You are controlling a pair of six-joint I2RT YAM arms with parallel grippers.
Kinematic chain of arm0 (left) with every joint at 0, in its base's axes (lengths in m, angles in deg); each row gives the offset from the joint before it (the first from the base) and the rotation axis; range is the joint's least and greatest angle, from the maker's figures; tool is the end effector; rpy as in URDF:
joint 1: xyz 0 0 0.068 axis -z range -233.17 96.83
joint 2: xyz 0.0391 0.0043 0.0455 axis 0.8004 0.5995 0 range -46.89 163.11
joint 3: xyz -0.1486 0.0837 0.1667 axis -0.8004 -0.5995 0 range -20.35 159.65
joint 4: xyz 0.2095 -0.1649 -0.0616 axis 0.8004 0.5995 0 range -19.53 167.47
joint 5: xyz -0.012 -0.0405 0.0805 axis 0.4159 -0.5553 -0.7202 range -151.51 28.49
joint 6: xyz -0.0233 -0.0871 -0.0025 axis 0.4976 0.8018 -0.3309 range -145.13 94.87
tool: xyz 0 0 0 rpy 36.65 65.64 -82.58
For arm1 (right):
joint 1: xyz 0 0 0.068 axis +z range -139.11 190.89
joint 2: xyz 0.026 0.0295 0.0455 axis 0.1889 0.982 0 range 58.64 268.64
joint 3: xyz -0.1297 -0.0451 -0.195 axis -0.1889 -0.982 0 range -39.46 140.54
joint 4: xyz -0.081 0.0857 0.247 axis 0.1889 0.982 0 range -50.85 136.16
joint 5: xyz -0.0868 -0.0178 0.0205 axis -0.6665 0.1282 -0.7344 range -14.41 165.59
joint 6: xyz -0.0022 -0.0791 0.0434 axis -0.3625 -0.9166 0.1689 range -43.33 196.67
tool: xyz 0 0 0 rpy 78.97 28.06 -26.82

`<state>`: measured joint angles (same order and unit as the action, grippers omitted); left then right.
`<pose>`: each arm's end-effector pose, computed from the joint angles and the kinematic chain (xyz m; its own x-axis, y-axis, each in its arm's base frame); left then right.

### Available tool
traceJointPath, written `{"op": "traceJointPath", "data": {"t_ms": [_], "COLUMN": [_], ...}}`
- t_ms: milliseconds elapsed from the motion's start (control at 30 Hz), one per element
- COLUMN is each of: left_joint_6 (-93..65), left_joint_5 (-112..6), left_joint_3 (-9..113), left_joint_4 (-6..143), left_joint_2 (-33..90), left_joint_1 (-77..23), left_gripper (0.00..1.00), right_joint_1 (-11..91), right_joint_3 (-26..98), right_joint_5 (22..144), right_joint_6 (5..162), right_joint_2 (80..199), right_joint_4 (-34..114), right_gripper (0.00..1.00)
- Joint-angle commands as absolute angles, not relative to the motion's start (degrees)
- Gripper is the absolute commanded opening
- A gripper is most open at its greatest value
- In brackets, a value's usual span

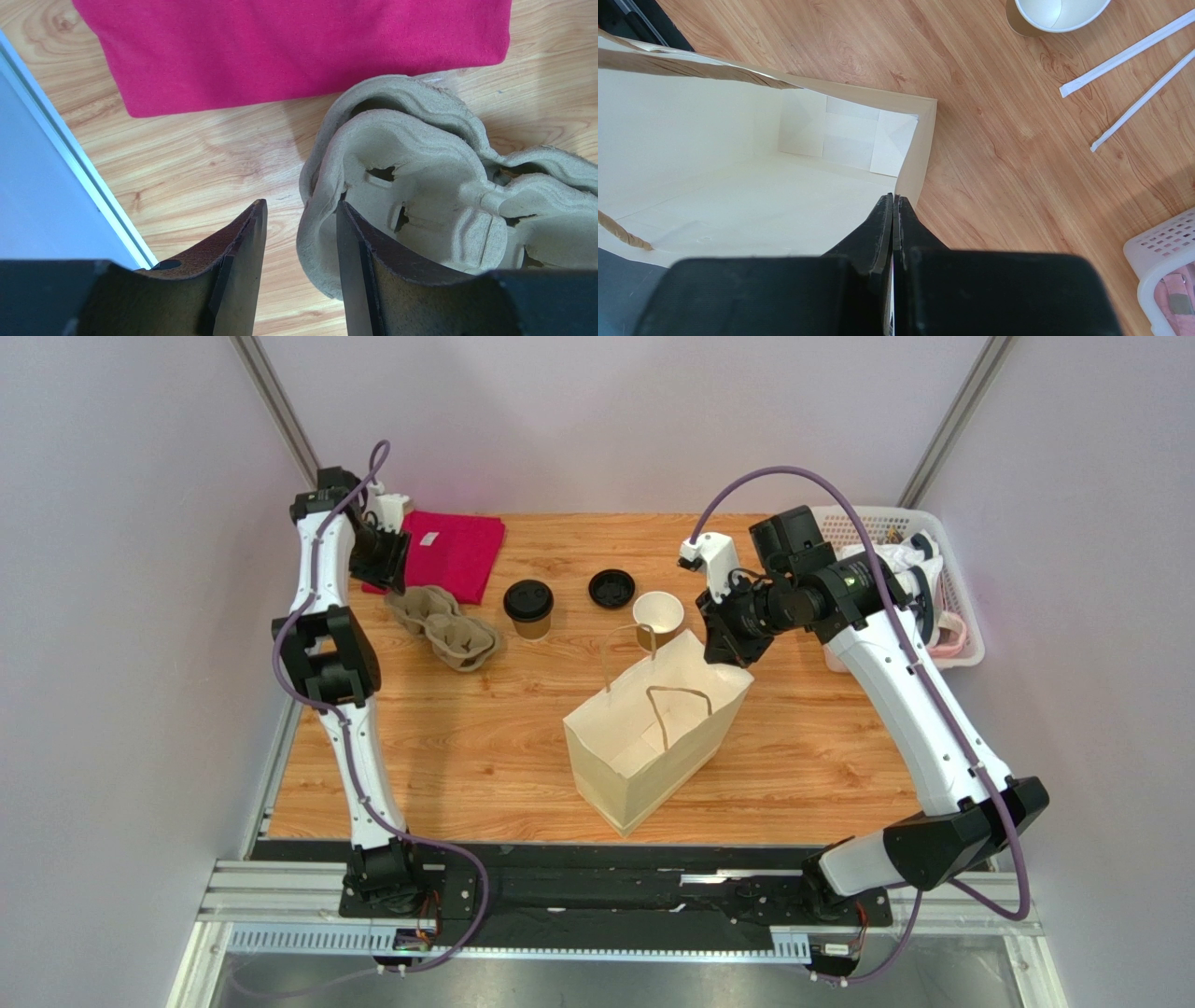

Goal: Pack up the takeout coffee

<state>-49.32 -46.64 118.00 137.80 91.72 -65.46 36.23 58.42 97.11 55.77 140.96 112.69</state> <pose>0.5002 0.0878 0.1829 -0.8691 0.2159 -0.4450 0.2696 0.9611 -0.0602 0.2593 0.1556 0.3404 -0.5110 -0.6092 -0.6064 -0.8096 0.5782 0.1013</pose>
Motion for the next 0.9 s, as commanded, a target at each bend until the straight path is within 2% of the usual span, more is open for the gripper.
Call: {"op": "traceJointPath", "data": {"t_ms": [0, 133, 200, 233, 267, 333, 367, 467, 867], "left_joint_6": [-50.80, -50.79, -50.79, -50.71, -50.71, -50.36, -50.09, -49.48, -48.69], "left_joint_5": [-45.25, -44.29, -43.76, -43.32, -43.06, -42.09, -41.48, -40.42, -34.10], "left_joint_3": [120.10, 120.01, 120.01, 120.01, 120.10, 119.93, 120.01, 120.01, 118.70], "left_joint_4": [138.94, 139.11, 139.38, 139.29, 139.29, 139.29, 139.38, 139.46, 140.34], "left_joint_2": [93.73, 93.82, 93.65, 93.39, 93.12, 91.98, 91.46, 89.08, 77.31], "left_joint_1": [-64.86, -64.94, -64.86, -64.86, -64.94, -64.94, -64.86, -64.86, -64.94], "left_gripper": [0.49, 0.46, 0.40, 0.36, 0.27, 0.17, 0.09, 0.00, 0.00], "right_joint_1": [36.55, 36.55, 36.55, 36.47, 36.47, 36.47, 36.55, 36.47, 36.55], "right_joint_3": [60.29, 60.29, 60.20, 60.20, 60.20, 60.38, 60.38, 60.56, 61.08], "right_joint_5": [97.21, 97.12, 97.21, 97.21, 97.21, 97.30, 97.21, 97.39, 99.14], "right_joint_6": [54.53, 54.44, 54.44, 54.44, 54.44, 54.44, 54.44, 54.35, 53.21], "right_joint_2": [140.82, 140.73, 140.82, 140.73, 140.73, 140.73, 140.82, 140.82, 139.76], "right_joint_4": [112.28, 112.37, 112.37, 112.37, 112.28, 112.37, 112.37, 112.54, 113.95], "right_gripper": [0.00, 0.00, 0.00, 0.00, 0.00, 0.00, 0.00, 0.00, 0.00]}}
